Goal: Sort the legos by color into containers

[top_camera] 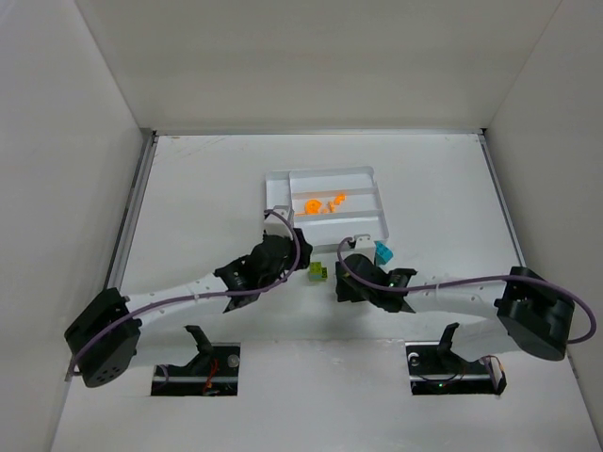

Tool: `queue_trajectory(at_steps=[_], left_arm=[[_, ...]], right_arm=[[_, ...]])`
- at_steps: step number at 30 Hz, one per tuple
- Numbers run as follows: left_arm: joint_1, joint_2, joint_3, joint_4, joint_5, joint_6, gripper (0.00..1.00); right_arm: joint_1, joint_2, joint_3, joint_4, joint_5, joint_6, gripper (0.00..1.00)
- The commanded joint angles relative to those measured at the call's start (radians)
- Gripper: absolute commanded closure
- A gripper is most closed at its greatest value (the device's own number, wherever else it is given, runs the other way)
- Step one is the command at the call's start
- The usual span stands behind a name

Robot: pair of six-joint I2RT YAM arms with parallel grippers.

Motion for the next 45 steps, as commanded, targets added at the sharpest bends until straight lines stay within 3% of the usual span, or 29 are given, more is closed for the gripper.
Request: queue_trajectory(at_steps=[1,6,14,22,30,38,45], left_arm=[[-0.053,-0.076,-0.044,-0.015,-0.062,-0.018,0.6],[-0.113,-0.138,-0.07,-0.065,-0.144,-0.021,0.6],[-0.176,-0.144,-0.07,-0.088,-0.17,-0.03,0.58],[-0.271,-0.052,-0.035,-0.053,-0.204,-0.024,0.55],[-0.39,0.124,0.064,0.028,-0.204,0.043,0.53],[-0.409,0.308,0.12,0.117,-0.204,0.094,0.51],[-0.406,0.486,0.155,0.232,-0.184,0.142,0.55]], right_arm=[[0.022,0.02,0.046,-0.018,0.043,0.014,0.41],[0.048,0.07,0.08,-0.06,0.069,0.012,0.44],[0.066,0.06,0.082,-0.091,0.104,0.02,0.7],[0.063,-0.153,0.017,-0.133,0.113,0.038,0.7],[-0.136,-0.388,-0.014,-0.126,0.107,-0.024,0.7],[-0.323,-0.406,0.014,0.015,-0.015,-0.113,0.7],[-0.342,-0.396,0.043,0.058,-0.048,-0.135,0.7]])
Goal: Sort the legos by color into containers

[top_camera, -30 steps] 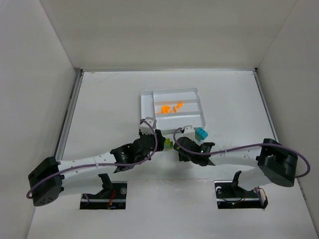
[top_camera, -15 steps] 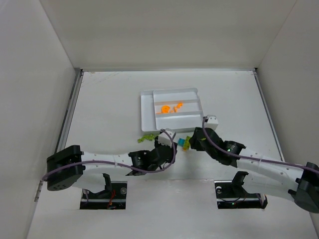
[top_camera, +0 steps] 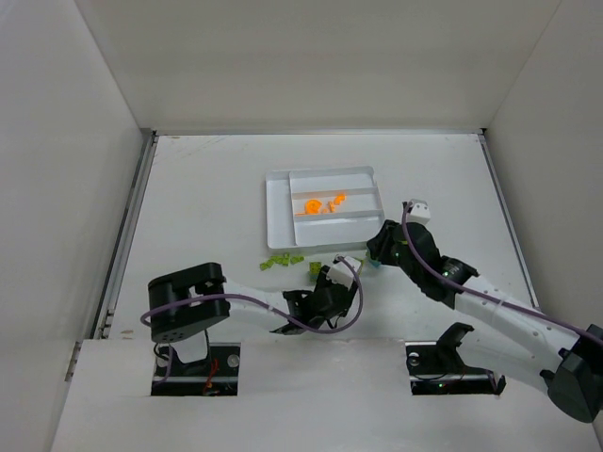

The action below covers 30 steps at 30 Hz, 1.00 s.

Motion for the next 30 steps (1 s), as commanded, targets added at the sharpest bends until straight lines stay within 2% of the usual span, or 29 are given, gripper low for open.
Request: queue_trajectory(at_steps=[1,10,15,19,25,30], left_arm=[[0.008,0.046,0.052,0.101,0.009,0.043,0.55],[0.042,0.157,0.103,0.139,0.021,0.091,0.58],[0.051,0.186,0.113,0.139,0.047,0.094,0.68],[0.058,0.195,0.113,0.145,0.049,0.094,0.82],[0.024,0.123,0.037,0.165,0.053,0.075,0.89],[-0.005,-0.056,-0.077,0.148,0.056,0.01,0.89]], right_arm=[[-0.006,0.006,0.049,0.076,-0.033,-0.033,0.7],[0.0,0.029,0.046,0.099,-0.036,-0.033,0.7],[-0.011,0.029,0.045,0.104,-0.045,-0.036,0.7],[-0.005,0.063,0.059,0.113,-0.053,-0.038,0.7],[-0.011,0.158,0.107,0.151,-0.06,-0.058,0.7],[-0.058,0.31,0.194,0.216,-0.057,-0.12,0.7]])
